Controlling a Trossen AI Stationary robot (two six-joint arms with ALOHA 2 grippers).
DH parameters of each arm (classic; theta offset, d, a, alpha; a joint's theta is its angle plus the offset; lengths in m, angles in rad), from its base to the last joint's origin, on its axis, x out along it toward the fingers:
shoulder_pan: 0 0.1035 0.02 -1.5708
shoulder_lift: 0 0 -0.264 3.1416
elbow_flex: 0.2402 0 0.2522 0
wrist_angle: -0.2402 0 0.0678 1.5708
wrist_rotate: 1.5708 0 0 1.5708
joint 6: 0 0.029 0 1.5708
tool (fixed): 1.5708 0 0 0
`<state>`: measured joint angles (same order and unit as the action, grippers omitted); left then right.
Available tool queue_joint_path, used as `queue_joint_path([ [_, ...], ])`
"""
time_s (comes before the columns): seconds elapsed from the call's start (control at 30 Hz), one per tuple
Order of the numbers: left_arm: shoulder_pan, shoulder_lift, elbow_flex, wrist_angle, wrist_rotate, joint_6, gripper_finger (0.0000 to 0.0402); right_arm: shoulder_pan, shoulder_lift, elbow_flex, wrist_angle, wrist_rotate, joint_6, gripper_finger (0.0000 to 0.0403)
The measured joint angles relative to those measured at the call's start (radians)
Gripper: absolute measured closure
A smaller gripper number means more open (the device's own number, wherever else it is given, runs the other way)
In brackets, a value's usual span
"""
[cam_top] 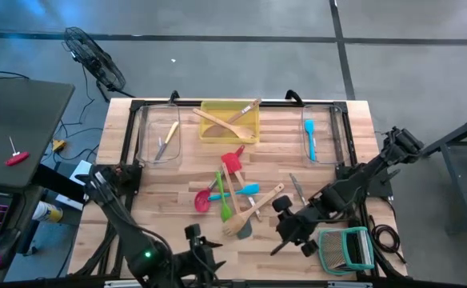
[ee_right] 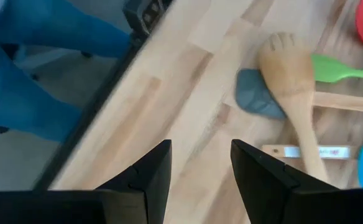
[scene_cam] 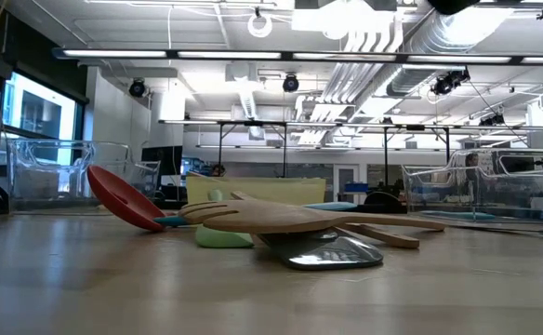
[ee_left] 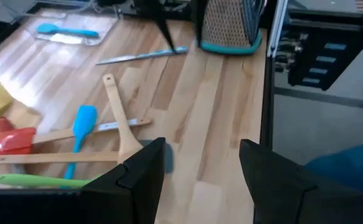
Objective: Pick & Place Kitchen Items
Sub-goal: Put the wooden serving spoon into the yellow bin
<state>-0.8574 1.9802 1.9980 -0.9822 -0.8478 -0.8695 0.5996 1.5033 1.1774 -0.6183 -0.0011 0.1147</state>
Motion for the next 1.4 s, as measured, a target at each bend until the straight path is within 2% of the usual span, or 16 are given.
queue_joint_path([
  [0.13,0.000,0.001,-0.064,0.096,-0.027,0.000,0.0202,-0.025,0.041,0.001,0.016,-0.001,-0.079,0.0245],
  [0.43,0.000,0.001,-0.114,0.165,-0.109,-0.002,0.0202,-0.087,0.187,0.001,0.049,0.010,-0.187,0.0245],
  [0.63,0.000,0.000,-0.142,0.172,-0.153,0.000,0.0202,-0.116,0.280,0.000,0.098,0.121,-0.281,0.0245],
  [0.83,0.022,0.000,-0.163,0.156,-0.178,0.020,0.0202,-0.167,0.330,0.000,0.130,0.146,-0.344,0.0245],
  [1.0,0.060,0.000,-0.164,0.115,-0.182,0.034,0.0202,-0.209,0.337,0.000,0.144,0.214,-0.352,0.0245],
  [1.17,0.084,0.000,-0.164,0.074,-0.180,0.035,0.0202,-0.241,0.337,0.000,0.165,0.200,-0.357,0.0245],
  [1.4,0.085,0.000,-0.164,0.064,-0.170,0.034,0.0202,-0.245,0.337,0.000,0.195,0.125,-0.385,0.0245],
])
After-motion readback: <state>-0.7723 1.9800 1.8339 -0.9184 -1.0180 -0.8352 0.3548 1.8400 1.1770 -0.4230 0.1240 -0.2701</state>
